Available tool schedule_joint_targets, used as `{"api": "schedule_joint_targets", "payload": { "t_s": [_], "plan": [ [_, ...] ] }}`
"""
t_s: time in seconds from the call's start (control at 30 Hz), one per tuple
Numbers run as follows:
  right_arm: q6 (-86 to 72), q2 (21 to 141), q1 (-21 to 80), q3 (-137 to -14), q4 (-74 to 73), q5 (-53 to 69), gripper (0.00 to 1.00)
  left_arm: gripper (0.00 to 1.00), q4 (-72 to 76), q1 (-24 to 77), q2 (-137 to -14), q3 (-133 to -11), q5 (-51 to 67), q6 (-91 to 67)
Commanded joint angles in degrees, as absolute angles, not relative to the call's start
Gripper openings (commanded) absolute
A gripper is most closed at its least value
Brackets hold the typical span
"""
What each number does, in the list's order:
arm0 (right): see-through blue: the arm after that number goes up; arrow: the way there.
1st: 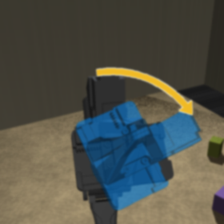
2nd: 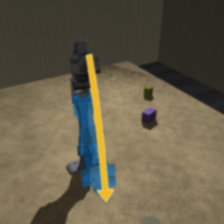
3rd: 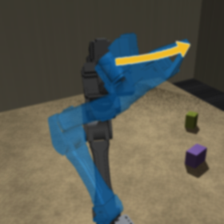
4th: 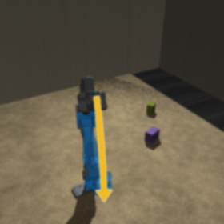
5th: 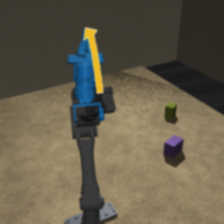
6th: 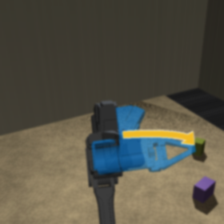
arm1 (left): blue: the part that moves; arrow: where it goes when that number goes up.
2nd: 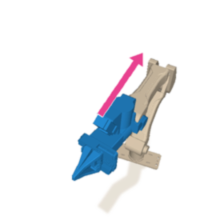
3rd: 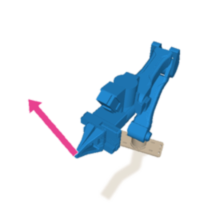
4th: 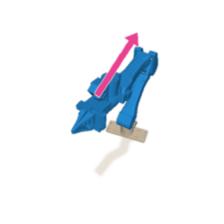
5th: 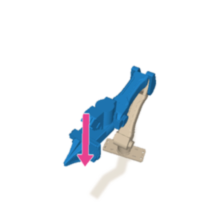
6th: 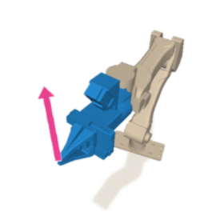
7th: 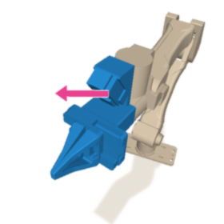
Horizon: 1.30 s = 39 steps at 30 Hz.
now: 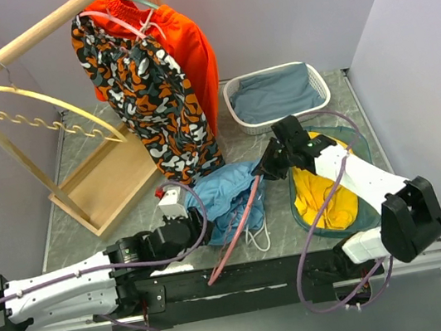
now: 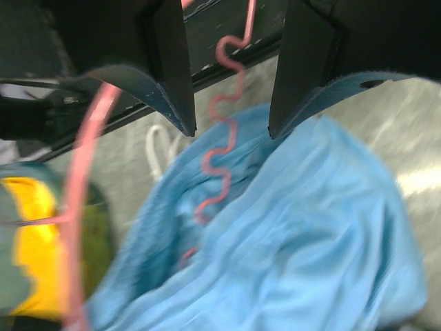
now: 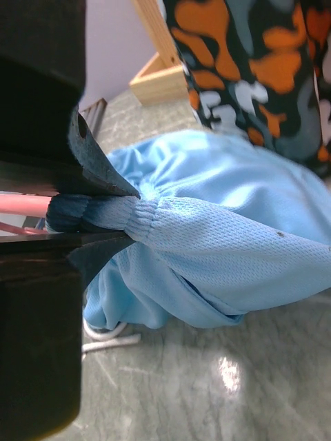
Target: Place the shorts on the hanger
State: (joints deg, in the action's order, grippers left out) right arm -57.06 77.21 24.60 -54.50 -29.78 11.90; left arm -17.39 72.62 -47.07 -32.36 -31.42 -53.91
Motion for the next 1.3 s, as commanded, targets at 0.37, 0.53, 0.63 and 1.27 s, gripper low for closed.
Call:
{"api": "schedule_joint_targets", "payload": {
  "t_s": [0.37,0.53,0.63,1.27],
  "plan": [
    [-57.8,68.0,24.7,-54.0,-23.8,13.9,0.00,0.60,-28.3,72.6,-59.6,-32.9,-37.3,-67.8],
    [-58.9,66.4,24.7,-53.1,-22.2,14.3,0.00,0.61,-16.6,69.5,-61.5,-29.7,-36.0,-64.3],
    [-59.0,66.1,24.7,-53.3,-22.1,14.6,0.00,0.54,-10.0,67.6,-62.6,-28.0,-33.8,-61.1],
    [-65.3,65.3,12.9,-64.6,-24.3,6.3,0.00,0.01,-13.4,66.7,-42.9,-16.0,-23.5,-65.3]
  ]
}}
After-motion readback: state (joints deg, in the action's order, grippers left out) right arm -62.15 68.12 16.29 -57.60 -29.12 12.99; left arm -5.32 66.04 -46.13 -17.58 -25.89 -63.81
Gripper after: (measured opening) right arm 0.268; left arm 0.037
